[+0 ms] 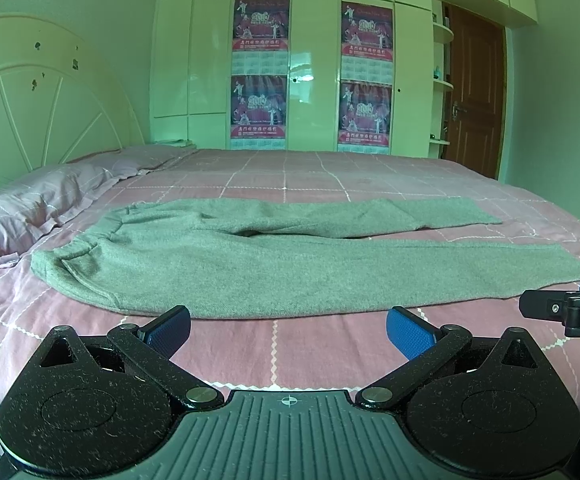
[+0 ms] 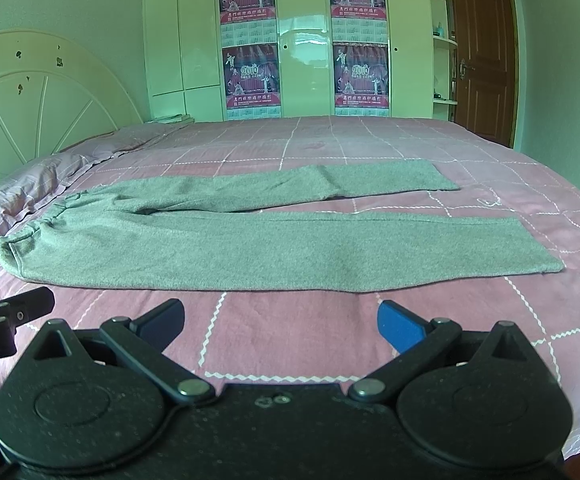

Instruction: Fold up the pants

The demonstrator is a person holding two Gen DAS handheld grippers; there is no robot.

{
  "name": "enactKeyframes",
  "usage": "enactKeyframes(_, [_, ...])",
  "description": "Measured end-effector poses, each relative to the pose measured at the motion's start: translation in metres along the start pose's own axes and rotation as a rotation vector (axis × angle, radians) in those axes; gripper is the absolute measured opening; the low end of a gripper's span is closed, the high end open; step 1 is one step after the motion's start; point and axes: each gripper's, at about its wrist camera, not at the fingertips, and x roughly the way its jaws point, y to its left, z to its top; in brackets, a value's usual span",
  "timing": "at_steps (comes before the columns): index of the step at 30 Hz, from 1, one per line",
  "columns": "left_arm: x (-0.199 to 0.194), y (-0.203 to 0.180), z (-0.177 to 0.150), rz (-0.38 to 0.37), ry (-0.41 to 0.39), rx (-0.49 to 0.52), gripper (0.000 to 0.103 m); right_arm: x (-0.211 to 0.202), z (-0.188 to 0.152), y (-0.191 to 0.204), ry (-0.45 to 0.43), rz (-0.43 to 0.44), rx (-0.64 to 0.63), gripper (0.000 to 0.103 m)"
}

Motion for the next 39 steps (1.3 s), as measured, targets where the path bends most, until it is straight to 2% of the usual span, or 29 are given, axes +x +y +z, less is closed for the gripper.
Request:
enactKeyframes(21, [0.001, 0.001, 0.0, 0.0, 0.001, 0.001, 0.103, 0.001, -0.001, 0.001, 0.003, 0.001, 0.002, 0.097])
enactKeyframes(31, [0.009, 0.003, -0.002, -0.011, 0.03, -0.001, 0.103, 0.006, 0.002, -0.001, 0.021, 0.018, 0.005, 0.097])
enactKeyframes(35, [0.024, 0.025, 0.011, -0.006, 0.058, -0.037, 0.103, 0.01, 0.02, -0.004, -0.008, 0.088, 0.019, 0.097])
enactKeyframes(37, [0.039, 0.047, 0.02, -0.047, 0.075, -0.066, 0.103, 0.02, 0.036, -0.002, -0.02, 0.12, -0.008, 0.097])
enactKeyframes(39, [0.06, 0.074, 0.032, -0.051, 0.086, -0.106, 0.103, 0.036, 0.055, 0.002, -0.025, 0.16, -0.063, 0.094])
